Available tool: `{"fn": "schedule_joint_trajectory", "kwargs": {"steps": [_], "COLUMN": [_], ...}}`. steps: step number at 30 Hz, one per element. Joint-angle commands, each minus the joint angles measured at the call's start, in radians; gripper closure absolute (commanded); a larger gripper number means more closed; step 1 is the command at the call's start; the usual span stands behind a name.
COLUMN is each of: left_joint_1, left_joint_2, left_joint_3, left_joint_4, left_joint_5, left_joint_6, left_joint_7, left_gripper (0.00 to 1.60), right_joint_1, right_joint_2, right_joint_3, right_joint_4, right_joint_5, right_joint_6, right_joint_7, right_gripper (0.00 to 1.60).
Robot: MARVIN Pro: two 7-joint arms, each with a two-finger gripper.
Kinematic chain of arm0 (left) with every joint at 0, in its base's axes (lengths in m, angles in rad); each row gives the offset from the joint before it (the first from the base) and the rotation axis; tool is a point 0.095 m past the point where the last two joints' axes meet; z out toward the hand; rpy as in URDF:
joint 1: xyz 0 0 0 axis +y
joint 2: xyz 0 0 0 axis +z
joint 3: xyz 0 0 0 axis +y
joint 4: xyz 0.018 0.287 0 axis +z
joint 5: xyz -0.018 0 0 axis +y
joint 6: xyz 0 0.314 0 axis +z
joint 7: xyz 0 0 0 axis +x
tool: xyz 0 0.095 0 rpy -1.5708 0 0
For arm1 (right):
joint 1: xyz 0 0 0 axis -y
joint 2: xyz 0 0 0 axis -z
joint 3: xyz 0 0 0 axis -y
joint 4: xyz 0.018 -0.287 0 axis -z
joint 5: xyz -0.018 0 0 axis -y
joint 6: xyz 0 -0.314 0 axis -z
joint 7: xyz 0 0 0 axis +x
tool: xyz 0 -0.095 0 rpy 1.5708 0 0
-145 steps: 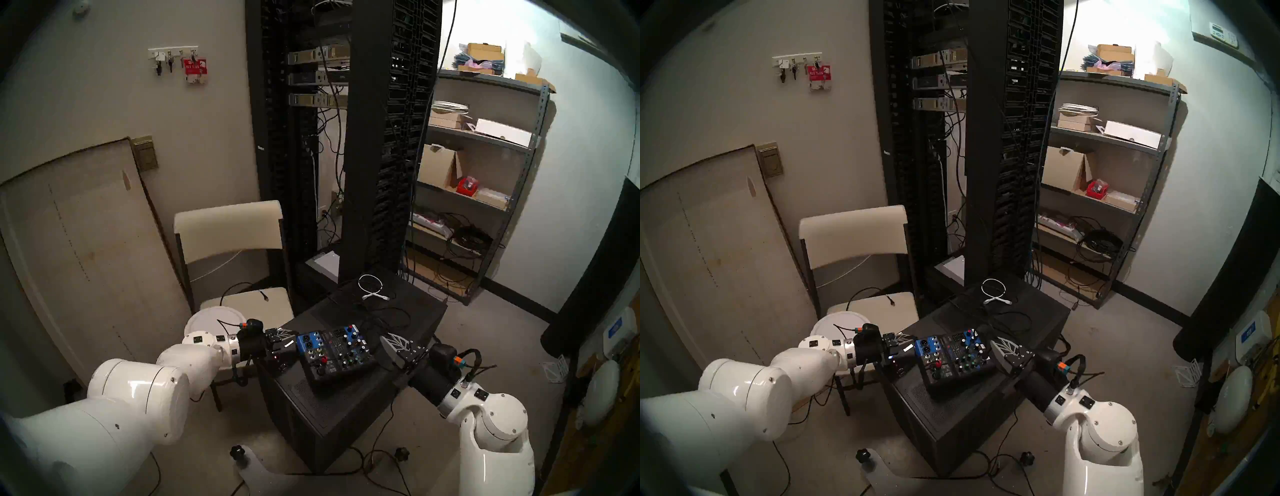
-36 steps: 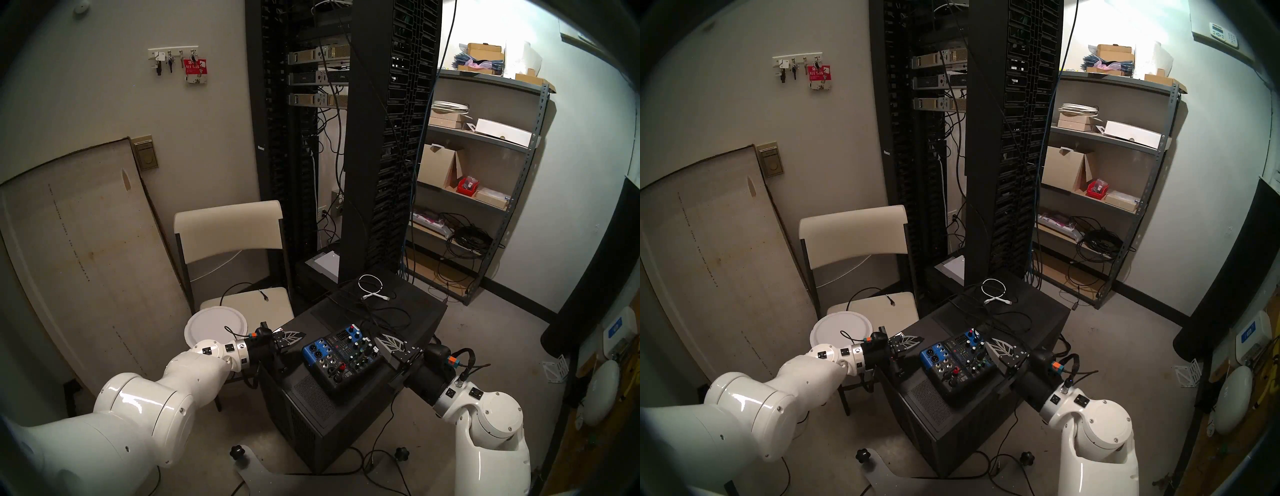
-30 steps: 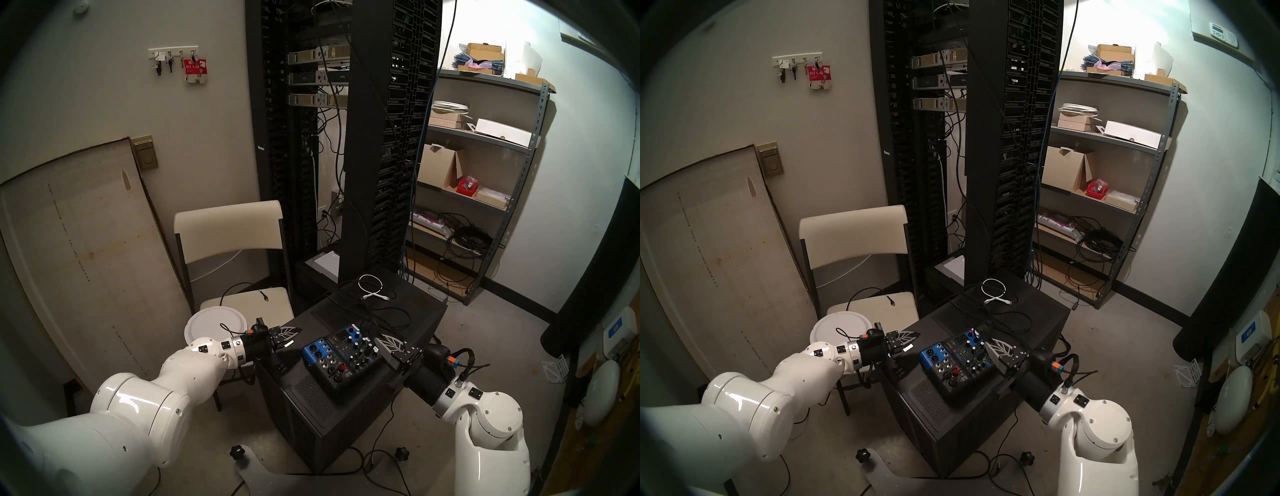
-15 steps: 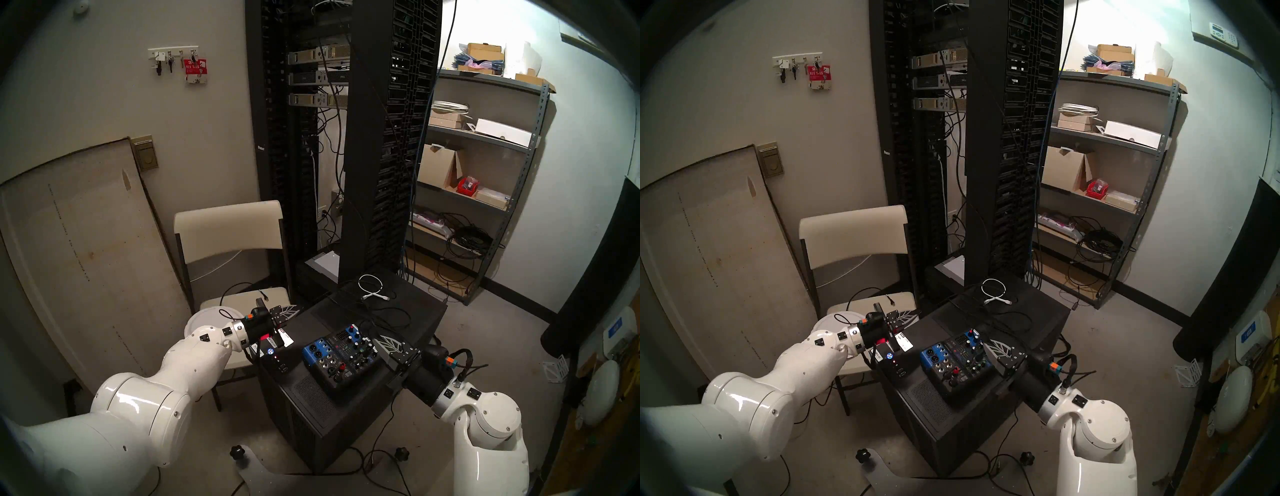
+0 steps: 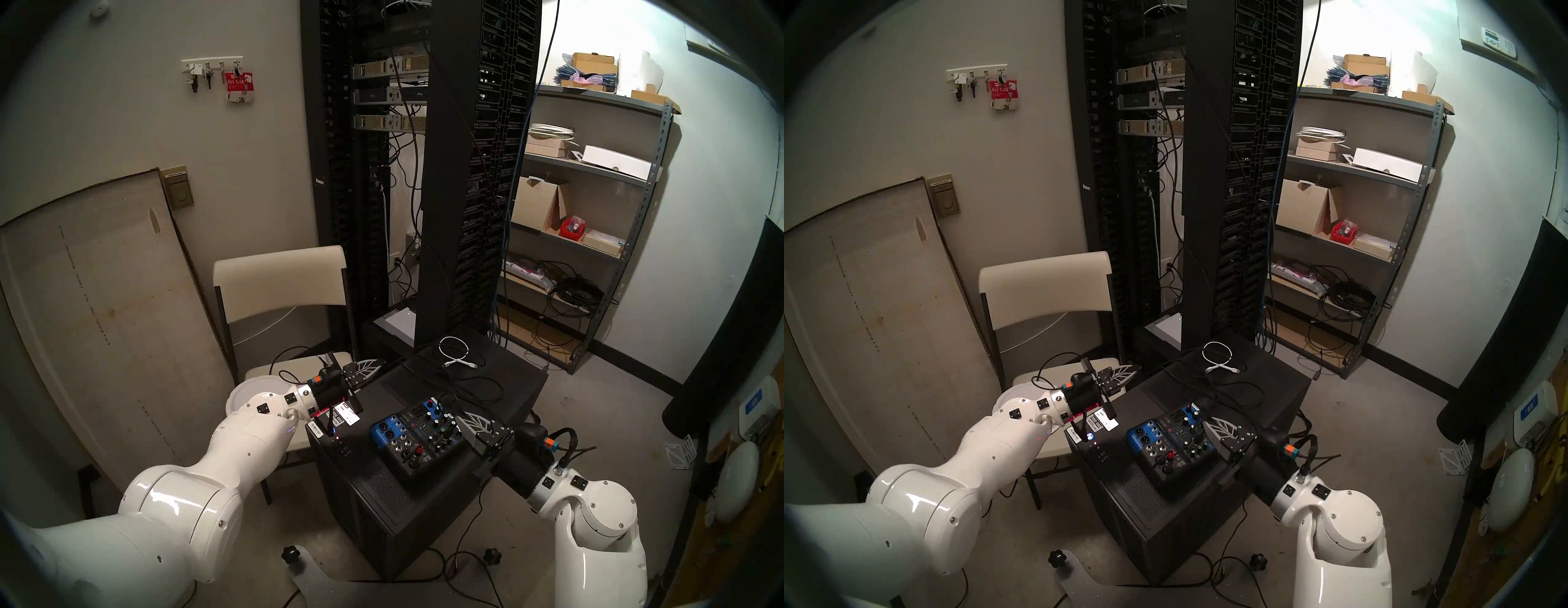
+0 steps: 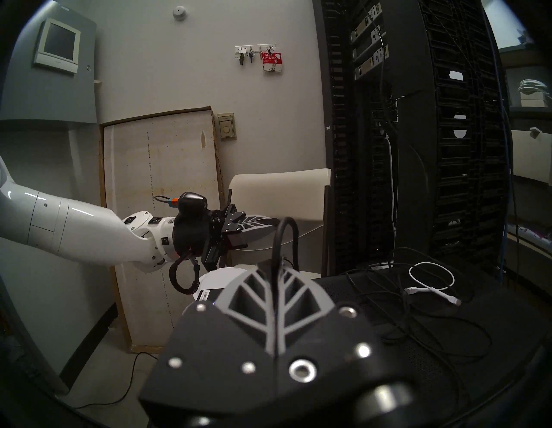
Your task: Insert aux cable
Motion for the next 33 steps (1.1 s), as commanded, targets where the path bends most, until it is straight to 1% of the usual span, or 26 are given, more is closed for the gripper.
{"fn": "schedule_joint_trajectory", "kwargs": {"steps": [1,15,16,20,22,25,27,28,29,31,33], "left_joint_1": [0.031,0.090,0.097,0.121,0.125,0.154,0.153,0.169,0.169,0.192,0.197], "left_joint_2": [0.010,0.045,0.055,0.069,0.071,0.087,0.088,0.097,0.097,0.110,0.113], "left_joint_3": [0.007,0.030,0.031,0.036,0.036,0.041,0.041,0.043,0.043,0.047,0.048], "left_joint_4": [-0.070,-0.196,-0.222,-0.271,-0.279,-0.338,-0.327,-0.369,-0.369,-0.412,-0.420], "left_joint_5": [-0.026,-0.064,-0.072,-0.088,-0.090,-0.109,-0.112,-0.119,-0.119,-0.136,-0.140], "left_joint_6": [-0.004,-0.002,-0.001,0.003,0.004,0.010,0.009,0.013,0.013,0.021,0.023], "left_joint_7": [-0.063,-0.051,-0.049,-0.049,-0.049,-0.048,-0.048,-0.048,-0.048,-0.049,-0.050], "left_gripper": [1.60,1.60,0.93,0.92,0.92,0.92,0.92,0.92,0.92,0.92,0.92], "right_joint_1": [0.013,0.018,0.019,0.021,0.021,0.022,0.022,0.023,0.023,0.024,0.025], "right_joint_2": [-0.003,-0.004,-0.003,-0.002,-0.002,-0.003,0.000,-0.001,-0.001,0.000,0.000], "right_joint_3": [-0.005,-0.010,-0.011,-0.013,-0.013,-0.016,-0.017,-0.020,-0.020,-0.023,-0.024], "right_joint_4": [-0.015,-0.011,-0.011,-0.011,-0.011,-0.011,-0.011,-0.010,-0.010,-0.010,-0.010], "right_joint_5": [0.004,0.000,-0.001,-0.002,-0.002,-0.003,-0.003,-0.003,-0.003,-0.003,-0.003], "right_joint_6": [-0.004,-0.004,-0.004,-0.004,-0.004,-0.004,-0.004,-0.004,-0.004,-0.004,-0.004], "right_joint_7": [0.000,0.004,0.005,0.006,0.006,0.007,0.007,0.007,0.007,0.008,0.008], "right_gripper": [1.60,1.60,1.60,1.60,1.60,1.60,1.60,1.60,1.60,1.60,1.60]}}
